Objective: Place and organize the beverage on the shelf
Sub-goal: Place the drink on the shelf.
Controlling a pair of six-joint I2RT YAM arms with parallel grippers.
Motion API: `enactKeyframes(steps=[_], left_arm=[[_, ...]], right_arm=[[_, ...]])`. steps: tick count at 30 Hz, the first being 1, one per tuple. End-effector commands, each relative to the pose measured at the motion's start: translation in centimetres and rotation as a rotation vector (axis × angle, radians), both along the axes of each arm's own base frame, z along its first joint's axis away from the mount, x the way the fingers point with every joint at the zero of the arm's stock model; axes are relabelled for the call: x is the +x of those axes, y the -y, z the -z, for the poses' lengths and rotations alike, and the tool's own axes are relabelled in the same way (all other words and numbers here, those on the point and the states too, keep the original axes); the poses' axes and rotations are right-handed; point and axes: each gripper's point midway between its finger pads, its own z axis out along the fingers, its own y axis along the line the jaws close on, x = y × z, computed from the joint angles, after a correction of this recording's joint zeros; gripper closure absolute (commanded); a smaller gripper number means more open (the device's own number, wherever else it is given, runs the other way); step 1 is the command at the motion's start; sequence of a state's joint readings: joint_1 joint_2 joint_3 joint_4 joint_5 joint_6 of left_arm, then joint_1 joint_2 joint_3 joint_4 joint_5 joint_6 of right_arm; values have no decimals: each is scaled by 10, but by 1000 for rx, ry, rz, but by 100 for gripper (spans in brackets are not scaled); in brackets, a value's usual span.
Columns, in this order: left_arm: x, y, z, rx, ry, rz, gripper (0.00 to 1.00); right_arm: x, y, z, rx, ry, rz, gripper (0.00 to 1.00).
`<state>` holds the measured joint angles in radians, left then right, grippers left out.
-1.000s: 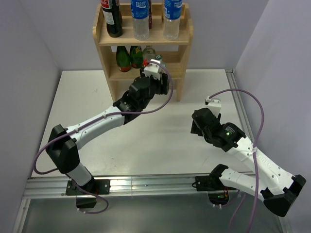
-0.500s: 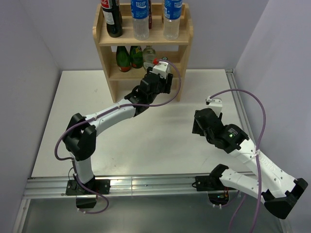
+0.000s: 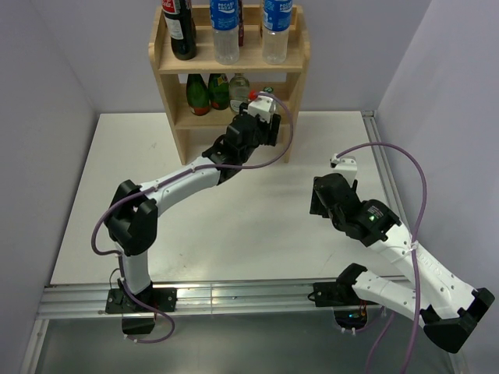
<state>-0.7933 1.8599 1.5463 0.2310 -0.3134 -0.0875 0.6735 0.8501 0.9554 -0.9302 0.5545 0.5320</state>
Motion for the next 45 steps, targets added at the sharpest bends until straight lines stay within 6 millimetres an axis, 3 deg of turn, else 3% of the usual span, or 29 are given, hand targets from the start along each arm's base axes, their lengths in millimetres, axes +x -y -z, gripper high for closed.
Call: enactKeyframes(steps=[1, 21, 39, 45], left_arm=[[2, -1, -127, -229, 274, 1, 100], [46, 11, -103, -204, 294, -30, 100], [90, 25, -60, -86, 273, -74, 100], [102, 25, -46, -63, 254, -83, 90]], right_arm=[[8, -3, -11, 30, 50, 1, 33], [5, -4, -16, 49, 61, -18, 33], [3, -7, -19, 70, 72, -39, 33], [3, -8, -20, 73, 78, -48, 33]])
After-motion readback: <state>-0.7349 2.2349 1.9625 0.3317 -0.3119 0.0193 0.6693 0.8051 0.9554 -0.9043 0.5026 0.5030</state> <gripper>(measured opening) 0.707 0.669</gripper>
